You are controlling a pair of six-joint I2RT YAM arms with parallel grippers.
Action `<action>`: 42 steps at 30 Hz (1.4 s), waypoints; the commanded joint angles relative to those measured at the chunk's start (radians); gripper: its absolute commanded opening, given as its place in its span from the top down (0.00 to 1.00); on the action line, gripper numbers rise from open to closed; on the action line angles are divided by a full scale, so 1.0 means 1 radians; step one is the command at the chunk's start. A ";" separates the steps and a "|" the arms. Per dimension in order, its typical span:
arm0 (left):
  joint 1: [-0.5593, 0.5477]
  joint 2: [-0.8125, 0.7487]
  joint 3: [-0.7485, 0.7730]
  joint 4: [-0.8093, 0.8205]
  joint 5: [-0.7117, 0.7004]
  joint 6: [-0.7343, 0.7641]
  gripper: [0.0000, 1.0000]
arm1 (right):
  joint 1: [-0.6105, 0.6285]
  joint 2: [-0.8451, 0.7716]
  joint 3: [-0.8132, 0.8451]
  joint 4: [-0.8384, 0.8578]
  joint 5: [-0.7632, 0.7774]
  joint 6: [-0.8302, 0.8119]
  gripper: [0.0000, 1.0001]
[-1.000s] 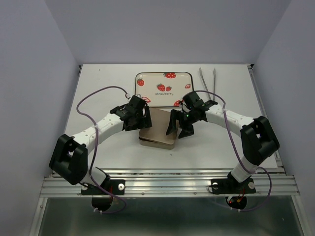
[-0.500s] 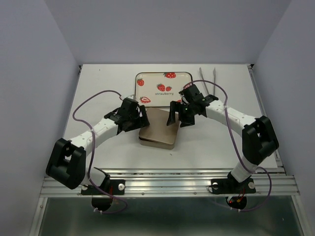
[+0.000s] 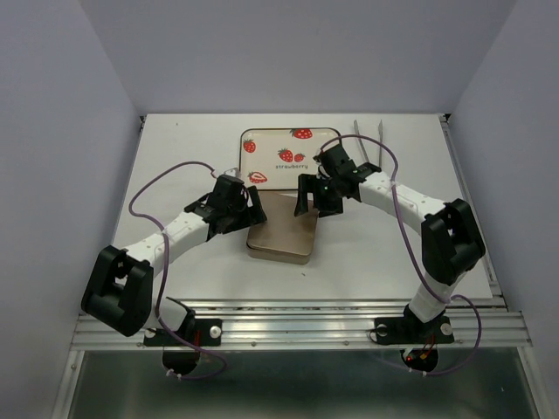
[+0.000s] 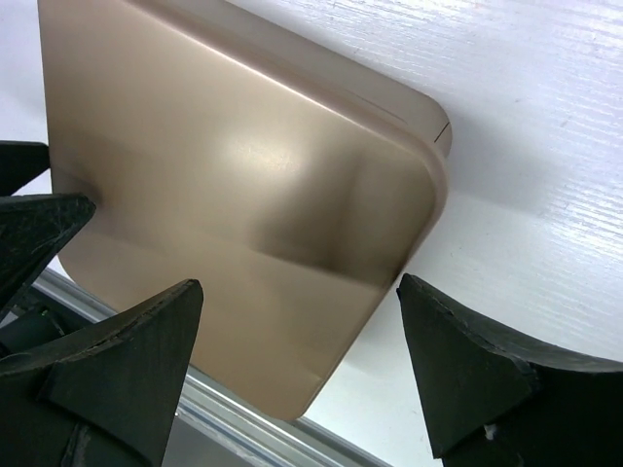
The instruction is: Pack the cookies
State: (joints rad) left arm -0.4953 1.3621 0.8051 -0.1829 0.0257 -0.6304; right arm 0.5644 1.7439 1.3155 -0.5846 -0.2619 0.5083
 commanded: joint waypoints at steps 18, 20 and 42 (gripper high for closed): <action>0.020 0.025 -0.029 0.071 0.014 0.017 0.09 | 0.009 0.035 0.074 -0.015 -0.017 -0.096 0.12; 0.020 0.023 -0.033 0.085 0.037 0.017 0.10 | 0.009 0.049 0.085 -0.014 -0.040 -0.100 0.12; 0.020 -0.069 -0.153 0.148 0.145 -0.074 0.22 | 0.009 0.022 0.042 0.016 -0.218 -0.080 0.17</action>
State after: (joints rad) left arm -0.4713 1.3239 0.6827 -0.0345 0.1226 -0.6777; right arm 0.5636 1.8118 1.3586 -0.6022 -0.3824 0.4183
